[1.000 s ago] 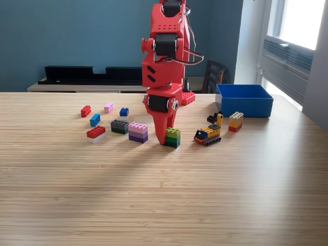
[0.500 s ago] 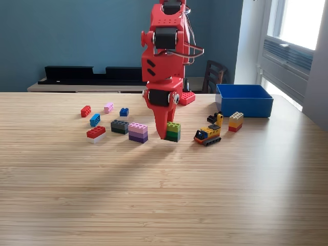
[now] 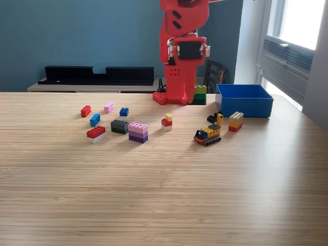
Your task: Grasp a lego block and put it in the bin.
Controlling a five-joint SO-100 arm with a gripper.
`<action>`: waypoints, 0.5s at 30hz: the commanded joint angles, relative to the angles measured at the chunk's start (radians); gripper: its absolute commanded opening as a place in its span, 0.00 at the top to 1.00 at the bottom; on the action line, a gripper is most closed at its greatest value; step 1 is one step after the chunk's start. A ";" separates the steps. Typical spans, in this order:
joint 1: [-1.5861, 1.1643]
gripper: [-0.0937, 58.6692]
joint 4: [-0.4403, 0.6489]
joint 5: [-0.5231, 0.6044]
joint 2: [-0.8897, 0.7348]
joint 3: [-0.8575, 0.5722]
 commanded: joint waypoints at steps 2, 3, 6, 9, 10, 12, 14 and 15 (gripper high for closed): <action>-0.284 1.00 0.048 -0.023 0.213 0.066; -0.327 1.00 0.058 -0.026 0.227 0.072; -0.448 1.00 0.087 -0.037 0.249 0.084; -0.561 1.00 0.121 -0.048 0.253 0.086; -0.600 1.00 0.133 -0.052 0.253 0.086; -0.680 1.00 0.156 -0.063 0.253 0.086; -0.752 1.00 0.181 -0.078 0.253 0.094; -0.784 1.00 0.189 -0.087 0.253 0.100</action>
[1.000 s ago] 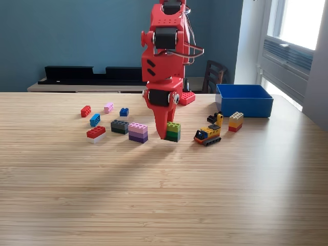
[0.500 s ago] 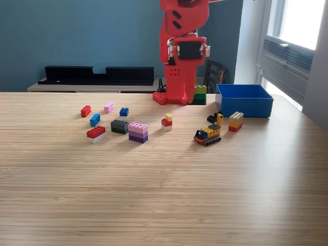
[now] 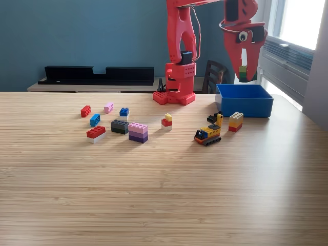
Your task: Grasp a lego block and put it in the bin.
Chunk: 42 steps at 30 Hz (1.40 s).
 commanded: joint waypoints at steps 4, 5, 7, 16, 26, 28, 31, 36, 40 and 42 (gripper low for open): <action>-0.268 1.00 0.044 -0.061 0.072 0.058; -0.295 1.00 0.044 -0.067 0.071 0.069; -0.345 1.00 0.044 -0.081 0.071 0.091; -0.419 0.78 0.043 -0.147 0.069 0.077; -0.416 0.48 0.043 -0.160 0.069 0.071; -0.400 0.56 0.043 -0.146 0.069 0.057; -0.341 0.77 0.041 -0.120 0.069 0.017; -0.144 1.00 0.041 -0.057 0.069 -0.058; 0.043 1.00 0.038 -0.026 0.069 -0.087; 0.147 1.00 0.026 -0.014 0.069 -0.087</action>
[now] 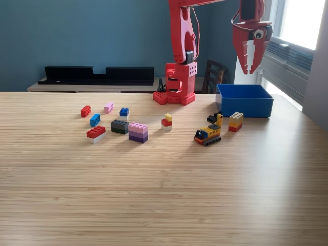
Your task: Grasp a lego block and put it in the bin.
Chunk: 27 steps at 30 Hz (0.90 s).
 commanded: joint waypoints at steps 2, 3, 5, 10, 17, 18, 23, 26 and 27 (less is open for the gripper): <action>0.311 1.00 -0.017 0.031 0.067 -0.069; 0.360 1.00 -0.021 0.029 0.067 -0.069; 0.449 1.00 -0.032 0.023 0.067 -0.069; 0.586 1.00 -0.043 0.006 0.067 -0.066; 0.644 1.00 -0.067 -0.005 0.067 -0.021; 0.646 1.00 -0.074 -0.006 0.067 -0.015; 0.647 1.00 -0.104 -0.006 0.067 0.000; 0.647 1.00 -0.112 -0.005 0.067 -0.005; 0.647 1.00 -0.115 -0.005 0.067 -0.006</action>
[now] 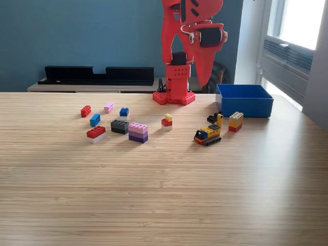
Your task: Grasp a lego block and put it in the bin.
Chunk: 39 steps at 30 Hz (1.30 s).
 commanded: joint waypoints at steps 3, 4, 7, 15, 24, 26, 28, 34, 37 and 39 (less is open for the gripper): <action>0.017 1.00 -0.031 -0.008 0.067 -0.020; 0.026 1.00 -0.035 -0.008 0.067 -0.020; 0.067 1.00 -0.058 -0.009 0.067 -0.009; 0.253 1.00 -0.184 -0.018 0.067 0.055; 0.410 0.99 -0.242 0.140 0.067 0.118; 0.423 0.99 -0.242 0.186 0.067 0.132; 0.425 0.97 -0.242 0.213 0.067 0.146; 0.287 0.70 -0.239 0.037 0.067 0.164; 0.189 0.59 -0.239 -0.074 0.067 0.183; 0.132 0.52 -0.239 -0.146 0.067 0.204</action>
